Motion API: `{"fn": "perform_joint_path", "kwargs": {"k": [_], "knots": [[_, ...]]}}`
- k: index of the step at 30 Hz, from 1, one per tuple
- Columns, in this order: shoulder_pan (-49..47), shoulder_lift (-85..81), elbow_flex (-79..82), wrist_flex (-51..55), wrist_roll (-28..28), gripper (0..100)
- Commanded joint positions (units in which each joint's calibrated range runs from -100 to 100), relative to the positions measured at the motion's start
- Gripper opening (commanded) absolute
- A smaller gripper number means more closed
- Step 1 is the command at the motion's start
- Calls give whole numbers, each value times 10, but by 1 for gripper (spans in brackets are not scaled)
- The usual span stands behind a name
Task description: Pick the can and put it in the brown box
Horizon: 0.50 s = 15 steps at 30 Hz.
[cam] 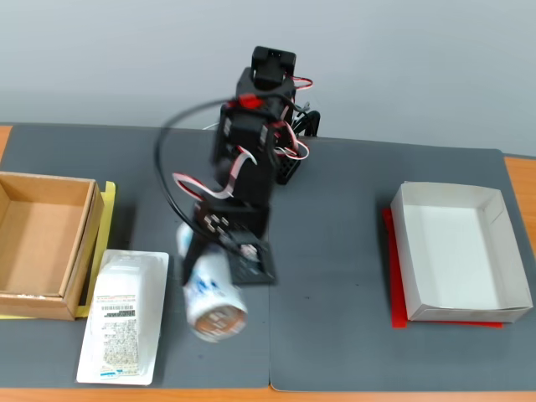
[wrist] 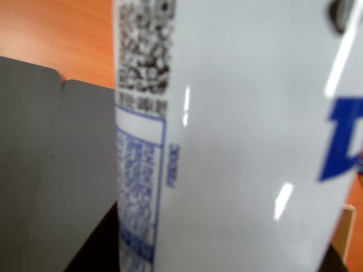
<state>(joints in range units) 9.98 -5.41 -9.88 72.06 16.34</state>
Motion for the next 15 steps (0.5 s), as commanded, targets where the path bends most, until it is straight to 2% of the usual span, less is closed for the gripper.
{"fn": "perform_joint_path", "kwargs": {"k": [1,8,15], "knots": [[70,-56,-36,-2,24,9],[219,-82,-35,-53,63,9],[279,-37,-35,-133,106,9]]}}
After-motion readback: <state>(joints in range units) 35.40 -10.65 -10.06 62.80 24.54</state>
